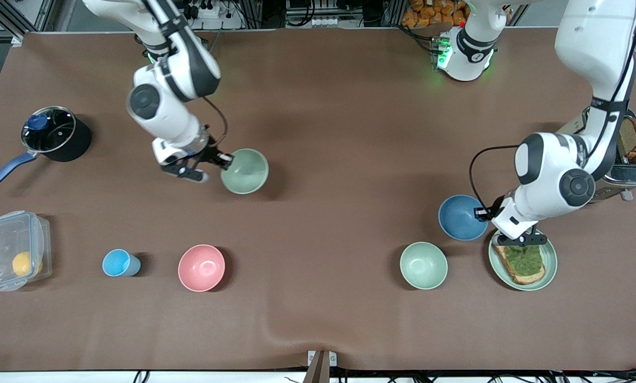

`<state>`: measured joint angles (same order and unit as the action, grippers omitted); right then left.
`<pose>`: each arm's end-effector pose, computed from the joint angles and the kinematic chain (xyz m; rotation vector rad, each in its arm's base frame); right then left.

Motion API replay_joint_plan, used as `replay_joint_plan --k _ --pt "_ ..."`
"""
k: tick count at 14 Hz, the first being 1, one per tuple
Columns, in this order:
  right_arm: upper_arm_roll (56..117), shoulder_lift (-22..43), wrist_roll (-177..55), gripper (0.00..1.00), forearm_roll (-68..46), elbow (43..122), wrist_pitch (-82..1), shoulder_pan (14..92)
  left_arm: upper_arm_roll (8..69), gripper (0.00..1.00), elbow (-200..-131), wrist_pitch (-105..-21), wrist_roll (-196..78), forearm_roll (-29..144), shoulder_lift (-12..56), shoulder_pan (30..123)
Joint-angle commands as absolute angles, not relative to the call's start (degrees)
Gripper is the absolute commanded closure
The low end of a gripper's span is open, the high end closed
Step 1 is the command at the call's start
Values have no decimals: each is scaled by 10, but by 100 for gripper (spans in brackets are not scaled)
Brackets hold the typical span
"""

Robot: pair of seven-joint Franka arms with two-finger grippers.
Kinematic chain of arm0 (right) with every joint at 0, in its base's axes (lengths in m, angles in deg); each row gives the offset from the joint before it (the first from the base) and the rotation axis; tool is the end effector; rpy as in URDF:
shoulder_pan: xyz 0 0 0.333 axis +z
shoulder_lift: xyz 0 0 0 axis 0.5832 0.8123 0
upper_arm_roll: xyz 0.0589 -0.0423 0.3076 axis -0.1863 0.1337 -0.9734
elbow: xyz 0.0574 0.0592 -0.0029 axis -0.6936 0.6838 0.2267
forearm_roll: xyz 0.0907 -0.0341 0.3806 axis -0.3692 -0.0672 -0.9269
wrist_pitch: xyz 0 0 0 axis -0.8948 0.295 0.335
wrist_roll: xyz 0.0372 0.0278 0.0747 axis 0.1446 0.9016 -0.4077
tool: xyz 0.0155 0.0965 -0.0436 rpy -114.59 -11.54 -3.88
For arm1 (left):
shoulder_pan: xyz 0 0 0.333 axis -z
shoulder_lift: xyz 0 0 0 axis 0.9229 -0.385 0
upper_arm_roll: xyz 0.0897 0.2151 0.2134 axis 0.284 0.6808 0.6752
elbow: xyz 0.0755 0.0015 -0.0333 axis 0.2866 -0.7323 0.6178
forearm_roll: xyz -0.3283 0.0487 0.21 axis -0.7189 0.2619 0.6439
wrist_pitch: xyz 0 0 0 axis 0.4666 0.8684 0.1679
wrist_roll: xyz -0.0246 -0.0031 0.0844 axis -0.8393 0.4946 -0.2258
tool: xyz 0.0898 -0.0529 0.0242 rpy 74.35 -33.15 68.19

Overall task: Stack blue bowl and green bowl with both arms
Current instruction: 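Slide the green bowl with the right gripper toward the table middle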

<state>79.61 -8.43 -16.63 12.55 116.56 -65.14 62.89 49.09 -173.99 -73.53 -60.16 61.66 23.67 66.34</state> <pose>0.4575 0.2533 0.3122 -2.9368 0.5291 0.0769 0.6195 -0.0718 0.2821 3.0261 0.0658 -0.1325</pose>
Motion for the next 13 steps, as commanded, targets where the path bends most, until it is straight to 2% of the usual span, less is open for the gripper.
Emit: replay_joint_plan --k 1,4,8,13 --pt "802 -83 -85 100 114 1167 -679 691 467 100 -1750 -713 -583 563 273 659" --pt "803 -72 -28 100 116 1168 -700 742 448 100 -1749 -711 -557 553 278 659" --pt "804 -16 64 100 121 1172 -796 824 448 100 -1749 -711 -557 552 278 658" --pt "807 35 113 100 122 1172 -858 874 448 100 -1749 -711 -556 552 278 658"
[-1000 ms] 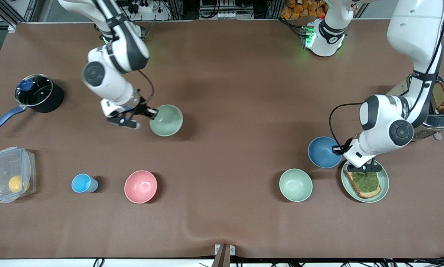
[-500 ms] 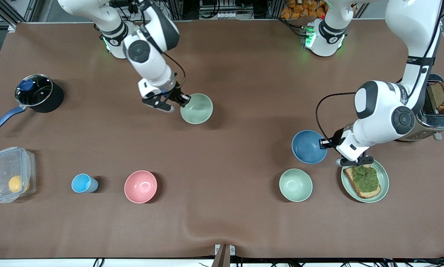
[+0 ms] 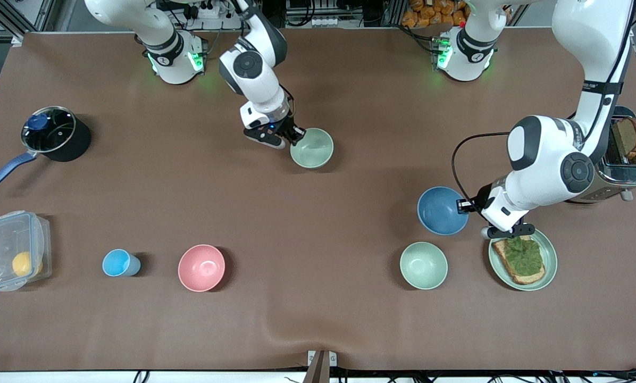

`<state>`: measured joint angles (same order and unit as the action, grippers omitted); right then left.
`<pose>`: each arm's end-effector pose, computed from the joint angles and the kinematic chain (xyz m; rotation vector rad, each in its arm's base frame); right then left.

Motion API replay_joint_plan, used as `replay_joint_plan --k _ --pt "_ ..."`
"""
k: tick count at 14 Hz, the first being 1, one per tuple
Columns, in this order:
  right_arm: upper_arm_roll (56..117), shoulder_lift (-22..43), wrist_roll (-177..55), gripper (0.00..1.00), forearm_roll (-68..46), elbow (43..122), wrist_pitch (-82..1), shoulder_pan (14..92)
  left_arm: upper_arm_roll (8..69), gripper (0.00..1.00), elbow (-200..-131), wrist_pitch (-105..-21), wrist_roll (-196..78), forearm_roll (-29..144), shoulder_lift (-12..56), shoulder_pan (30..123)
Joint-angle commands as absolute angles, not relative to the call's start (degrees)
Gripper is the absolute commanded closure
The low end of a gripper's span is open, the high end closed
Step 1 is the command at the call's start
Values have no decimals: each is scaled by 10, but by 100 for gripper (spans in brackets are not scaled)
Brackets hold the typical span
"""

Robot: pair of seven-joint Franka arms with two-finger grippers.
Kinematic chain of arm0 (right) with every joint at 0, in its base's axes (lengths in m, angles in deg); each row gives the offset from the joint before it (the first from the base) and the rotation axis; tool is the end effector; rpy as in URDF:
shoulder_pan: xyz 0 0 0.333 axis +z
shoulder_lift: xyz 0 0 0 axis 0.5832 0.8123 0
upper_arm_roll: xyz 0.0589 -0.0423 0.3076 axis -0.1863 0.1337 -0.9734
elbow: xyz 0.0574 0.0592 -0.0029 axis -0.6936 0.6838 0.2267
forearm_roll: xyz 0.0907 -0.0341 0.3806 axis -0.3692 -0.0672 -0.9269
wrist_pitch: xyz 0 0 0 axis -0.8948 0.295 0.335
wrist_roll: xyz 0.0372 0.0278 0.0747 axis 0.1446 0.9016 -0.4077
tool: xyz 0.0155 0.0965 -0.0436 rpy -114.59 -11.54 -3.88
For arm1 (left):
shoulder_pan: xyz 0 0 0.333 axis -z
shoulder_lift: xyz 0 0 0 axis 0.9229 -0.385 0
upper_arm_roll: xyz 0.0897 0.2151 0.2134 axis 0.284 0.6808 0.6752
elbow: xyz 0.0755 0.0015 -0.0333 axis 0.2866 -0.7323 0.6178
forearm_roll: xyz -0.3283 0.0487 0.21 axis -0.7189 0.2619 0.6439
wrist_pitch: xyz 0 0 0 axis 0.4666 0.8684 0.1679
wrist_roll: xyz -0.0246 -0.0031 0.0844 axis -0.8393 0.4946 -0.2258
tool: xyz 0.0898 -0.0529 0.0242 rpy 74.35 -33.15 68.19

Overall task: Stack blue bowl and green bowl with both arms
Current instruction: 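Slide the green bowl with the right gripper toward the table middle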

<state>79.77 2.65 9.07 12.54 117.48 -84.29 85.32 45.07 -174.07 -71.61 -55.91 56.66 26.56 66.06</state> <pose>0.3445 0.4122 0.2353 -2.8648 0.6618 0.0064 0.6113 -0.1127 0.3131 2.9371 0.1536 -0.1380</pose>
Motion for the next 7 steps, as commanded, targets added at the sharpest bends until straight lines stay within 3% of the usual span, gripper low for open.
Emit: replay_joint_plan --k 1,3,4,6,7 --pt "807 38 123 100 122 1172 -861 879 448 100 -1749 -711 -556 552 278 658" --pt "807 40 126 100 122 1172 -861 881 448 100 -1749 -711 -556 552 278 658" --pt "807 40 126 91 122 1172 -860 880 448 100 -1749 -711 -556 552 278 658" --pt "809 39 127 0 121 1171 -858 871 448 100 -1749 -711 -556 552 278 658" --pt "810 39 139 0 121 1171 -857 865 448 100 -1749 -711 -556 552 278 658"
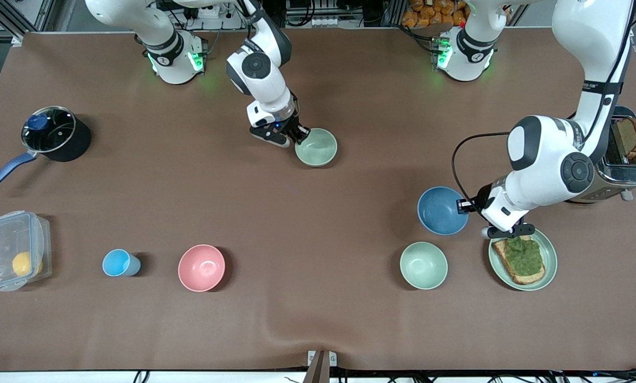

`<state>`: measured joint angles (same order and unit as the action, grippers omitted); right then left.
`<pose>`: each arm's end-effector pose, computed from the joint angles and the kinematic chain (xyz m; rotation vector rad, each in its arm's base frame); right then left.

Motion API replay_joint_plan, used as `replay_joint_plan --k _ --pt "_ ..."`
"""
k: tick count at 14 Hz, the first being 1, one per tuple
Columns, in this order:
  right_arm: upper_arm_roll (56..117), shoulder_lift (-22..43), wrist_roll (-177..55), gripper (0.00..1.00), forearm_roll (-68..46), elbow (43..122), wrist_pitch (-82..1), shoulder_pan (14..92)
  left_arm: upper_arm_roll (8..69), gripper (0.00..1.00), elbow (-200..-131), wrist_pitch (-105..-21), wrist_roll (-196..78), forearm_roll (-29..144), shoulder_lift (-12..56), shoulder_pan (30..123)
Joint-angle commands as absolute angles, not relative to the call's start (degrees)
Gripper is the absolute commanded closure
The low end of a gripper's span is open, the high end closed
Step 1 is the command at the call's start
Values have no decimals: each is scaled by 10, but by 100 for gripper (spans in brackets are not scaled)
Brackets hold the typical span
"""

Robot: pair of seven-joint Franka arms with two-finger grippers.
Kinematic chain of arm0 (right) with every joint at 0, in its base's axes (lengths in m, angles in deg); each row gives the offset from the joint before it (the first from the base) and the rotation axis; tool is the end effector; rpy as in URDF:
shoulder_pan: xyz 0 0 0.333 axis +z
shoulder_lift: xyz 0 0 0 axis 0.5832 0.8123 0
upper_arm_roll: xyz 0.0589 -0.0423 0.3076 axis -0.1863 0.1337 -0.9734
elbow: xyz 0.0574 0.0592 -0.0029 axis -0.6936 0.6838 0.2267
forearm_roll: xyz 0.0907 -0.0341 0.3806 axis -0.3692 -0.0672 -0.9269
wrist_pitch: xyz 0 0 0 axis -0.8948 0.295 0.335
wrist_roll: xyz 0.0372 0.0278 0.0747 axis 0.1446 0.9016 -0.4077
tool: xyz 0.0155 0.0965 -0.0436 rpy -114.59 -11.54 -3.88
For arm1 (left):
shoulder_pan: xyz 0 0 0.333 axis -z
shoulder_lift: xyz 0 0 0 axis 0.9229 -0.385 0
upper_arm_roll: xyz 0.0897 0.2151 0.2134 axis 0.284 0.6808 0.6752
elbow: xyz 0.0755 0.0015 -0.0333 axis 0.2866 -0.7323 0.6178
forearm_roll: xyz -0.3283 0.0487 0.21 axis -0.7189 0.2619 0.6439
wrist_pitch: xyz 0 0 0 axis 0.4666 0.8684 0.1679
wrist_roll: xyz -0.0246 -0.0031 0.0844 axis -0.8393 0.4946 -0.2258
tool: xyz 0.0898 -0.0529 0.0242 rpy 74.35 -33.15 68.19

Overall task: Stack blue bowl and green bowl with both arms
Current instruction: 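Slide the green bowl with the right gripper toward the table middle, then carry the blue bowl with the left gripper over the green bowl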

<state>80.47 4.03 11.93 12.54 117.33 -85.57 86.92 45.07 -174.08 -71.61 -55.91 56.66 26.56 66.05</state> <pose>0.3389 0.4175 0.2257 -2.8555 0.7137 0.0056 0.6113 -0.1126 0.3130 2.9371 0.1538 -0.1383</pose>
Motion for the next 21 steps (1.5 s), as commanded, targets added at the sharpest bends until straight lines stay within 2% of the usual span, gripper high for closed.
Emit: replay_joint_plan --k 1,6,10,12,15,18,21 --pt "810 38 148 0 121 1170 -856 865 448 100 -1749 -711 -556 552 278 658" --pt "812 22 180 0 112 1142 -812 846 448 100 -1752 -711 -556 552 278 659" --pt "814 29 271 0 113 1069 -647 798 420 100 -1778 -717 -539 550 295 659" --pt "812 31 280 0 105 1065 -619 758 398 100 -1794 -718 -525 521 305 659" --pt "815 42 285 0 10 1066 -621 746 355 100 -1823 -740 -500 469 321 664" --pt "814 63 285 0 -61 1066 -642 733 276 100 -1875 -836 -414 469 317 673" --pt "814 85 285 0 -115 1071 -694 745 267 100 -1876 -841 -363 469 308 725"
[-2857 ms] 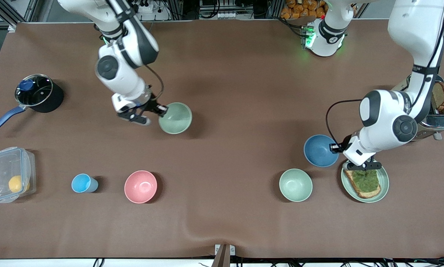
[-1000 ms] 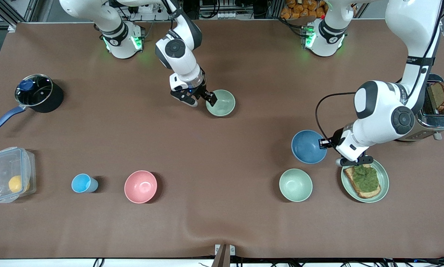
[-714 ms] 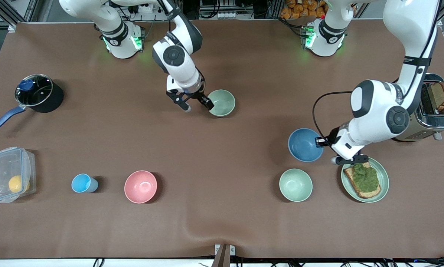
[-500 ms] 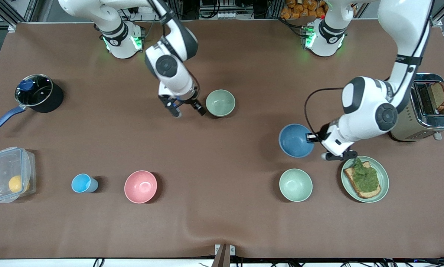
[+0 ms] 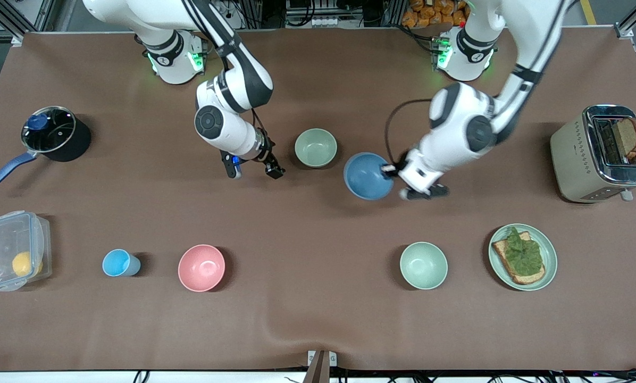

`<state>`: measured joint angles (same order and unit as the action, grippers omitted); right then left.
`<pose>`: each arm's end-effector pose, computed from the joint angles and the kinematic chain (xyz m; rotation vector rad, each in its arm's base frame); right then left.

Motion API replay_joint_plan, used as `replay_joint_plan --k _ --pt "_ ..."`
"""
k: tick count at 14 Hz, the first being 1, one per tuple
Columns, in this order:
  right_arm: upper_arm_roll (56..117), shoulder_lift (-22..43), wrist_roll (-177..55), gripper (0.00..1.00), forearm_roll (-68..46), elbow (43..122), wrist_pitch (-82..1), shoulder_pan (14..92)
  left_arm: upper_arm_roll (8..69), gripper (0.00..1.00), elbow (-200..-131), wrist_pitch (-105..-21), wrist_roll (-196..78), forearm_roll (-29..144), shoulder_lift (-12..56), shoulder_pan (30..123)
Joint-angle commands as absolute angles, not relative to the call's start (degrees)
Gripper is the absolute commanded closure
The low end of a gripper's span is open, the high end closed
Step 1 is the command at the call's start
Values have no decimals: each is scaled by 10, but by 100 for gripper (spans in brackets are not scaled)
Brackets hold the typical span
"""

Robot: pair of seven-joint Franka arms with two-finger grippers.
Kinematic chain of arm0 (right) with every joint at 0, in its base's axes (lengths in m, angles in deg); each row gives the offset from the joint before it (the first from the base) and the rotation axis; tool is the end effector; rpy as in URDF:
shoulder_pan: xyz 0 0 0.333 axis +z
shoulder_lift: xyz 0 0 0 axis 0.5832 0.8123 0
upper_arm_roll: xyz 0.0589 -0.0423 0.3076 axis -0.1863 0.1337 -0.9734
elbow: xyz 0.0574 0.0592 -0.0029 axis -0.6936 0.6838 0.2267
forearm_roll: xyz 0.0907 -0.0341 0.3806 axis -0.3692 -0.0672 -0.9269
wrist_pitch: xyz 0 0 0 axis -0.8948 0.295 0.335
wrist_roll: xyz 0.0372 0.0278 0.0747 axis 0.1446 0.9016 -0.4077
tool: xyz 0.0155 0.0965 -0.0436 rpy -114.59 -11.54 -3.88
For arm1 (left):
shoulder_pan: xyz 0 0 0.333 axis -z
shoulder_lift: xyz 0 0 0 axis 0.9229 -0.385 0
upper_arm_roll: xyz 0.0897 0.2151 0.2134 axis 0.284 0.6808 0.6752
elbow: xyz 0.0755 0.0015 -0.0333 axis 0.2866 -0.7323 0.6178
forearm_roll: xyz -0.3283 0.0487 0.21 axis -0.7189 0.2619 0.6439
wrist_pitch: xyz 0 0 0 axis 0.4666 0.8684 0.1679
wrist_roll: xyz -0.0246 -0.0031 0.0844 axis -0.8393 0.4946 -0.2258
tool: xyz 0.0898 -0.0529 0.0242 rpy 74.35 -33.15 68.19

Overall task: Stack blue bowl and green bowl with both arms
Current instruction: 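Carry the blue bowl with the left gripper over the green bowl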

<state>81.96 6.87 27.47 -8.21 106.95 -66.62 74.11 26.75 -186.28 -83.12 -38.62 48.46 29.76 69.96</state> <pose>0.4497 0.3474 0.2351 -2.3727 1.7496 0.4864 0.4906 -0.3112 0.2932 2.7983 0.2199 -0.2524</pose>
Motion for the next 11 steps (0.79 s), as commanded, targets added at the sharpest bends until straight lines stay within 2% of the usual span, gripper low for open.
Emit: replay_joint_plan --k 1,6,11 --pt "813 91 288 0 -116 1073 -711 752 267 100 -1876 -842 -351 469 303 740" --pt "812 126 290 0 -167 1077 -785 792 268 100 -1874 -883 -290 471 264 819" --pt "813 130 289 0 -179 1086 -789 805 270 100 -1874 -890 -266 476 254 847"
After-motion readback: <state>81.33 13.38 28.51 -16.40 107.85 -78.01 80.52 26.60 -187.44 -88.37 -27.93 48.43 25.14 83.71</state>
